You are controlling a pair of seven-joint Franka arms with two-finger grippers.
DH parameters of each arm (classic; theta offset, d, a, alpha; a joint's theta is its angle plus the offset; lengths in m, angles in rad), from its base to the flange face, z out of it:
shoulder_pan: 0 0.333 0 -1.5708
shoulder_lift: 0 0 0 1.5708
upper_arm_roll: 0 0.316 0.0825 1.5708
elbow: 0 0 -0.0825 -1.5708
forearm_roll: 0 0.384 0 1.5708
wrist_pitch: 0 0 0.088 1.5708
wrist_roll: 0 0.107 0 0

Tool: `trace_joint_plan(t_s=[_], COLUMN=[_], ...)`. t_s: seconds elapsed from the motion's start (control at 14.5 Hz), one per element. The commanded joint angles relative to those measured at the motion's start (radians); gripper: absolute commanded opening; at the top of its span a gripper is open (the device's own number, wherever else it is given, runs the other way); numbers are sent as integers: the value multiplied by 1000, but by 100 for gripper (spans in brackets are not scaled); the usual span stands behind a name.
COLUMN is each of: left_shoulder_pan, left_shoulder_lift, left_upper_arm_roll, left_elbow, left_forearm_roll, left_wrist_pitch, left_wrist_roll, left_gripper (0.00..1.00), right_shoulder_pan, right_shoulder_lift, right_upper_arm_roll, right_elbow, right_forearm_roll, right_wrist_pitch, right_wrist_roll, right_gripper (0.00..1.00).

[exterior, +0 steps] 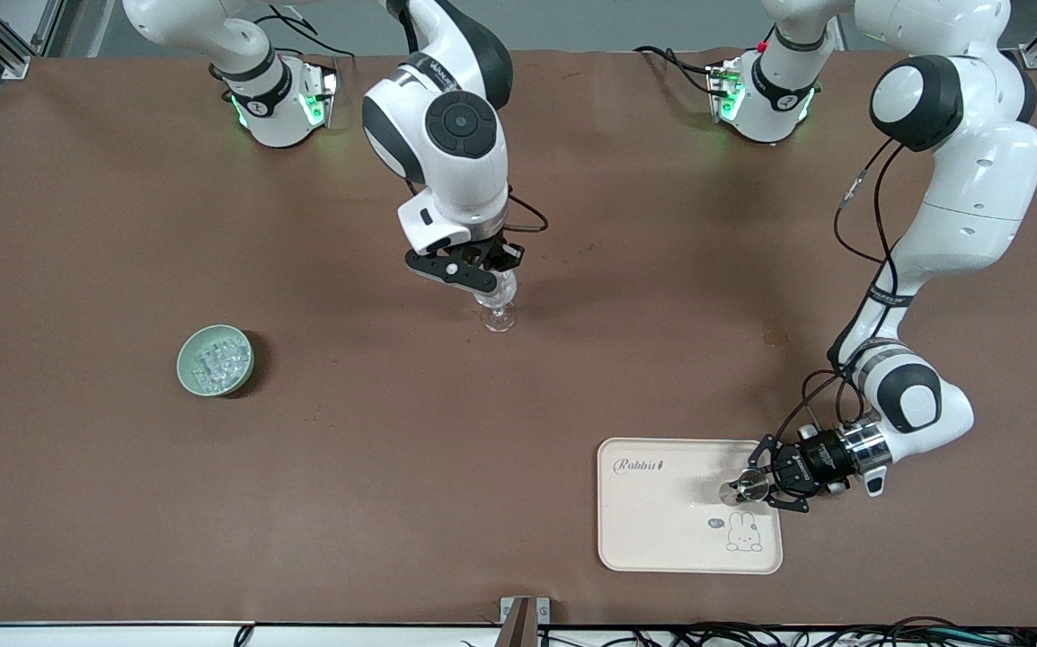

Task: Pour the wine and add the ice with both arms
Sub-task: 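Drop the ice into the glass while the left gripper lowers the jigger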

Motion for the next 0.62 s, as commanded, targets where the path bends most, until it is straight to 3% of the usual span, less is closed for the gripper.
trace_joint_plan(t_s=[0.0, 0.07, 0.14, 0.28, 0.55], left_shoulder_pan=[-5, -5, -5, -5, 35], left_shoulder_lift=[13, 12, 6, -16, -109], left_upper_arm_roll=[2, 2, 4, 17, 43], left_elbow=[21, 20, 20, 20, 18], left_forearm_roll=[-18, -15, -11, 23, 383], left_wrist_pitch=[1, -1, -1, -5, -21], left_wrist_roll=[11, 14, 20, 23, 22], left_gripper=[46, 85, 100, 100, 100], right_shoulder_pan=[19, 28, 31, 39, 44], right_shoulder_lift=[-4, 5, 15, 18, 25], right_upper_arm_roll=[-13, -13, -13, -13, -13], right_elbow=[-15, -15, -15, -13, -12], right_forearm_roll=[-3, -3, -3, -4, -6], right_wrist_pitch=[8, 10, 13, 16, 19], right_wrist_roll=[26, 27, 36, 38, 38], right_gripper=[2, 3, 3, 4, 6])
